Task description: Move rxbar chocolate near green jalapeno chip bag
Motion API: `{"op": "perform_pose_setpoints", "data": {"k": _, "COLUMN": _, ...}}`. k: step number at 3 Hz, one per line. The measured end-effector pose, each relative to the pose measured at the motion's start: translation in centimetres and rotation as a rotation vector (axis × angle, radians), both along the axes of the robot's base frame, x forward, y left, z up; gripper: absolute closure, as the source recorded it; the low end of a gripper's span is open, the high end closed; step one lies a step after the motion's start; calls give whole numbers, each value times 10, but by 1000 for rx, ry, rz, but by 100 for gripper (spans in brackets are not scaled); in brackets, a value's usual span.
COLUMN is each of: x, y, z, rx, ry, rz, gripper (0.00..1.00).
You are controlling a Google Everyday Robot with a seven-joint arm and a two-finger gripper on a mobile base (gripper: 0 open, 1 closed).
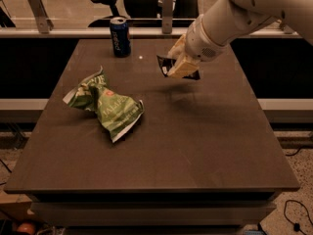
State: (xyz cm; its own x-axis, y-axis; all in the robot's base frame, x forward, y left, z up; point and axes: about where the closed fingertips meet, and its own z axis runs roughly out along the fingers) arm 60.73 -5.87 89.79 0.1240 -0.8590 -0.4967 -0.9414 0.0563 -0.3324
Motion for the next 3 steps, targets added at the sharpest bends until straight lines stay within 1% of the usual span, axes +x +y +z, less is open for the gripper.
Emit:
{"op": "perform_pose_setpoints", "data": {"k": 1, "x": -9, "y": 12, "z": -3, "rx": -19, "ry": 26, "rz": 0, "gripper": 100}}
{"op": "perform_pose_setpoints", "data": {"k": 3, "x": -35, "y": 34, "z": -10, "rx": -65, "ry": 86, "rz": -30, "gripper": 100}}
